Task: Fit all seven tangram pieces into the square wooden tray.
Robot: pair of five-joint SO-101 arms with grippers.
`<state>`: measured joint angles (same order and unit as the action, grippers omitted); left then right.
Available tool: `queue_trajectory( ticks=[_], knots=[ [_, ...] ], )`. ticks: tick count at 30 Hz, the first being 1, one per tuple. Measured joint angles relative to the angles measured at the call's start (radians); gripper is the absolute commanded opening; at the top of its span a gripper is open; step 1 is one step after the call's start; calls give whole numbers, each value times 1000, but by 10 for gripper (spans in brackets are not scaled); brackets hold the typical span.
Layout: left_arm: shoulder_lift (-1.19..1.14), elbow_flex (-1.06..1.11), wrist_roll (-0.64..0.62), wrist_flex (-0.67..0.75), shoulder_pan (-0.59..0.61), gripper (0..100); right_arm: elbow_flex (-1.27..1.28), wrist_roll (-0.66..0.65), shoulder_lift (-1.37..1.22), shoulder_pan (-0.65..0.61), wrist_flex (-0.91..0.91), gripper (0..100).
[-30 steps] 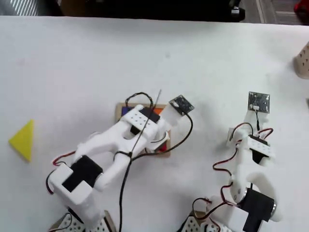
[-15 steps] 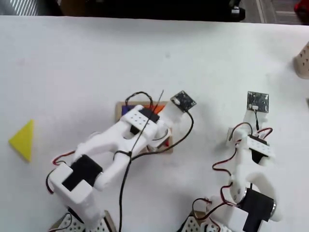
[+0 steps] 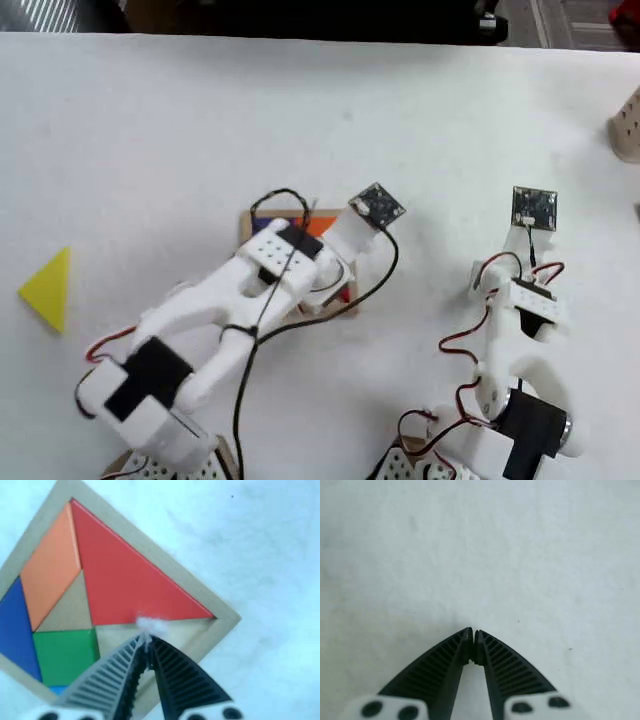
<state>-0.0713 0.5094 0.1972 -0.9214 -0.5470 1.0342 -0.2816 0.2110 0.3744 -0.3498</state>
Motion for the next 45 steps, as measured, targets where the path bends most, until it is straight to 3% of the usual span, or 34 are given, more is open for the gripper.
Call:
queue_trajectory(
  ticks=[5,14,25,30,37,42,45],
  knots=[
    [146,98,0,28,87,24,0,0,0,-6,5,21],
    [227,115,-2,74,397,24,0,0,0,-5,34,21],
    [192,118,2,120,516,24,17,-3,0,-5,34,21],
    [281,121,2,48,718,24,17,-41,0,-17,34,21],
    [302,167,3,3,1106,24,17,-78,0,-32,34,21],
    [302,167,181,-17,1274,47,17,-80,0,-32,34,21],
    [302,166,275,-49,1295,176,17,-80,0,-32,34,21]
  ],
)
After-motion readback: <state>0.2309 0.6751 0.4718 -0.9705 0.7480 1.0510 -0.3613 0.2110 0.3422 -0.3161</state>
